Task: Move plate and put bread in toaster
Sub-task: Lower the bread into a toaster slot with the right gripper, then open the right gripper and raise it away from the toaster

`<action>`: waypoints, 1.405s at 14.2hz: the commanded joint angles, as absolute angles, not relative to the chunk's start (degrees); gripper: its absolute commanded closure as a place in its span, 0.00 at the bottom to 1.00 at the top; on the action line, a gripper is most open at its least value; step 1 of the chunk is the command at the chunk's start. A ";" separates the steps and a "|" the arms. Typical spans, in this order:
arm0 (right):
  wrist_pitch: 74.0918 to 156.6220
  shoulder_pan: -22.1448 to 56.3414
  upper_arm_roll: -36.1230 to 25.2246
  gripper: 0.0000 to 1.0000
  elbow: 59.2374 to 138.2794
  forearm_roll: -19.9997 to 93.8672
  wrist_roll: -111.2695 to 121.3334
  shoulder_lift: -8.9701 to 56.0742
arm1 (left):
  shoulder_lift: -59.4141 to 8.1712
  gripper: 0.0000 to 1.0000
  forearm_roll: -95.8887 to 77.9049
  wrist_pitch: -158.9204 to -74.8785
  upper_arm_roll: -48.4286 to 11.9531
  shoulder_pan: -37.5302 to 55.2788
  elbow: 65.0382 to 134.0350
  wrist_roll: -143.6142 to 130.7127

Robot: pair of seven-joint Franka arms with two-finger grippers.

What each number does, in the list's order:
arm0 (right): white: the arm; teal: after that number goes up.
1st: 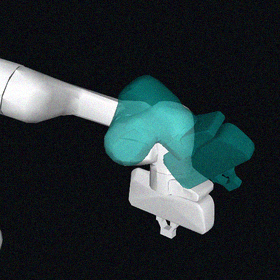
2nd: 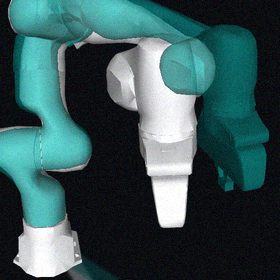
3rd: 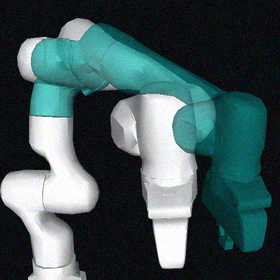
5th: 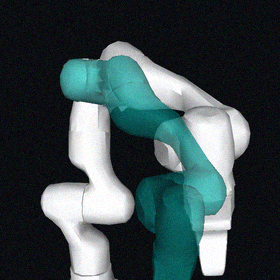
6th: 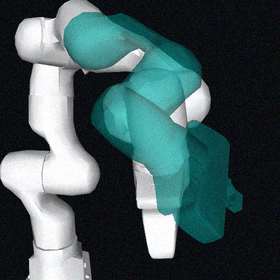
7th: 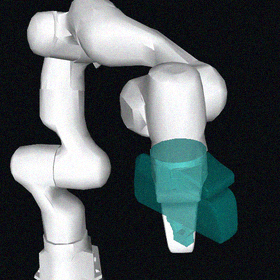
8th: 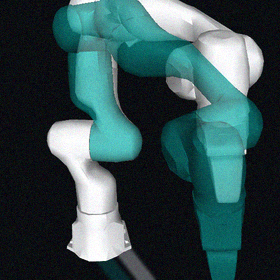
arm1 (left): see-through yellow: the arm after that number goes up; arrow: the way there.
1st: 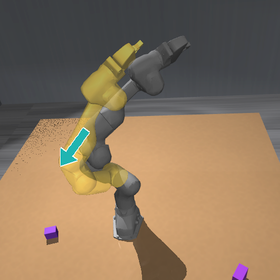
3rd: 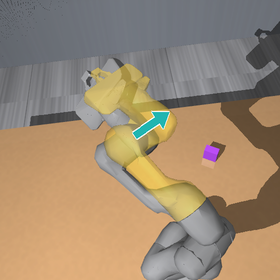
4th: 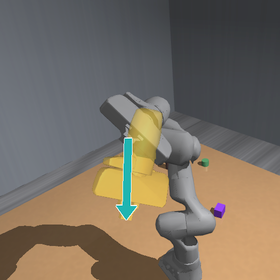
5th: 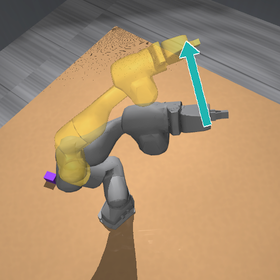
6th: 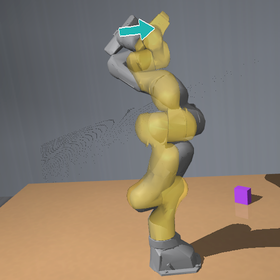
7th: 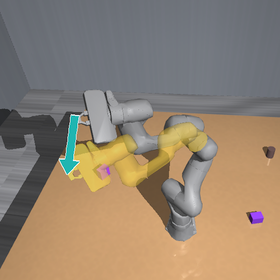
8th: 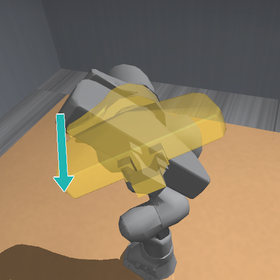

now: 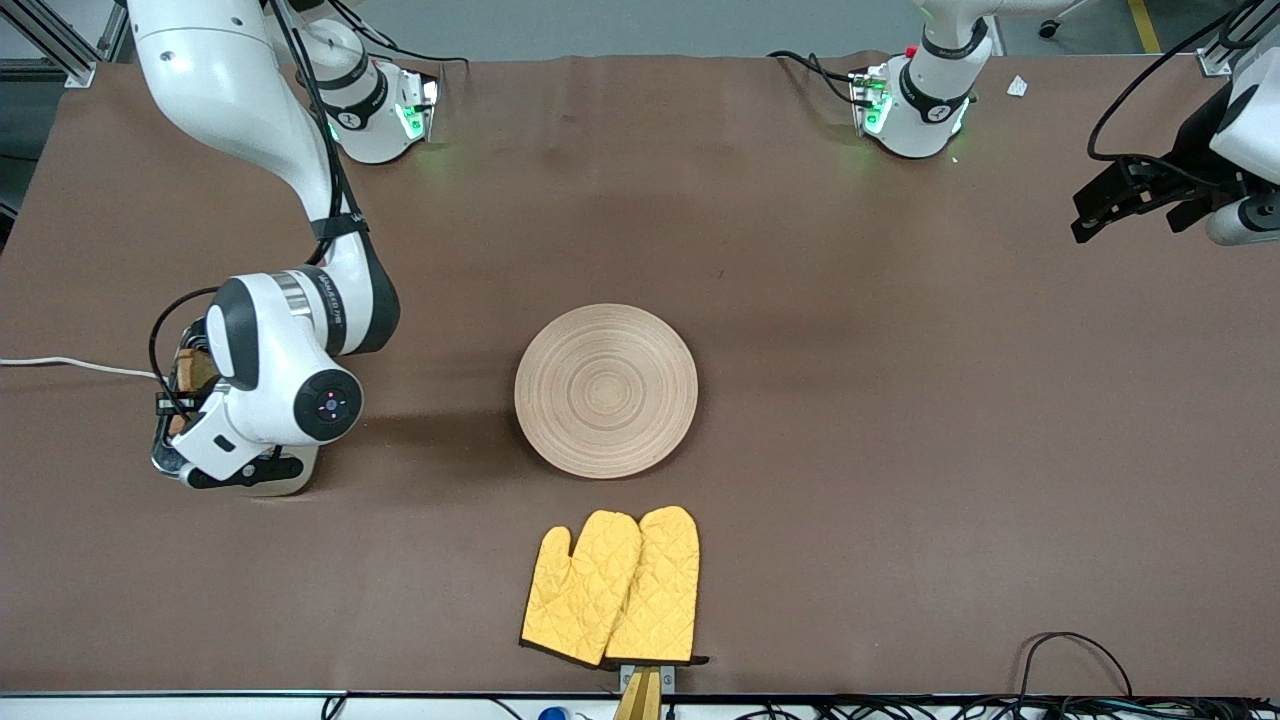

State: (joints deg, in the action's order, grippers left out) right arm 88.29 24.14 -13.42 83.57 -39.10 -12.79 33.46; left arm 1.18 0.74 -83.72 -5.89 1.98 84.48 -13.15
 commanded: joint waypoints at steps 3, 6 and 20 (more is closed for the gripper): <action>90.79 22.41 -12.57 0.28 83.76 -31.30 -16.87 33.22 | 1.76 0.00 0.88 -83.76 -5.80 1.67 84.64 -12.22; 90.62 22.33 -12.39 0.00 83.67 -26.83 -16.61 30.17 | 1.93 0.00 0.88 -83.58 -5.80 1.32 84.64 -12.13; 87.01 5.92 -9.69 0.00 94.99 -1.50 -1.50 -3.14 | 1.23 0.00 0.88 -84.20 -6.06 1.67 84.55 -11.87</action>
State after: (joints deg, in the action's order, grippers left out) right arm 85.34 10.58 -12.99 88.86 -3.98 -2.98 2.43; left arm 1.15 0.74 -83.74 -5.89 1.65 84.49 -13.07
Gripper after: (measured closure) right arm 0.000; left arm 0.000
